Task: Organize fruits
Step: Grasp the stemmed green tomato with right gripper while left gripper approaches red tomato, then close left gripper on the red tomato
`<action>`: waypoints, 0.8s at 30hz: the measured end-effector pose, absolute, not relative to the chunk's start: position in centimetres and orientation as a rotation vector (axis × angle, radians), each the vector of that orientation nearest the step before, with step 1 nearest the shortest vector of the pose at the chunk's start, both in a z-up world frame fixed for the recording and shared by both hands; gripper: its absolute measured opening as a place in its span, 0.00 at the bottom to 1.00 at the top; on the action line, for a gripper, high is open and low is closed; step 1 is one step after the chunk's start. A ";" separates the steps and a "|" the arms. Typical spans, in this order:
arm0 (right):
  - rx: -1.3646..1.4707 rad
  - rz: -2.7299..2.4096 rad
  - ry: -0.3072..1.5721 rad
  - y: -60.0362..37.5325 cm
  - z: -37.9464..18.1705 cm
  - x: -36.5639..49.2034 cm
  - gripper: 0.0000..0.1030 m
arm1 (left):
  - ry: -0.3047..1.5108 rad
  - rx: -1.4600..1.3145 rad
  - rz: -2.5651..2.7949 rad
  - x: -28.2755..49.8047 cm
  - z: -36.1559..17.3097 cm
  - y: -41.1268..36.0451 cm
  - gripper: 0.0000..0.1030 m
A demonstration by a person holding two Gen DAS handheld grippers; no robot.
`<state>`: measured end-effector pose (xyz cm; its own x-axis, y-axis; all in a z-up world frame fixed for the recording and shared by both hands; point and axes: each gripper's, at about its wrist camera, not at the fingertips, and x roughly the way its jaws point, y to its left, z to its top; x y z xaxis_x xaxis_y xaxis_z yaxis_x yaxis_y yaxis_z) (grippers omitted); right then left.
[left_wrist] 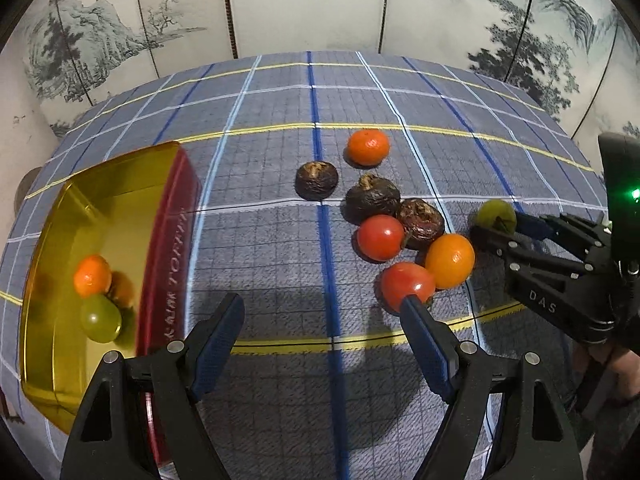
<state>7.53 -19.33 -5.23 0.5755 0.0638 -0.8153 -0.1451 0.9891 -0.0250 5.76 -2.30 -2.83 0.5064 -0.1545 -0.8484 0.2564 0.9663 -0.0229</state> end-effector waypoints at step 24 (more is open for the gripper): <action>-0.033 -0.024 0.906 -23.8 -5.2 5.8 0.32 | 1.033 0.127 -0.342 6.5 -5.0 -6.1 0.76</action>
<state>5.78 -23.75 -5.24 0.6163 -0.0347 -0.7867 0.0066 0.9992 -0.0389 6.51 -6.09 -4.98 0.4646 -0.2182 -0.8582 0.3371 0.9398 -0.0565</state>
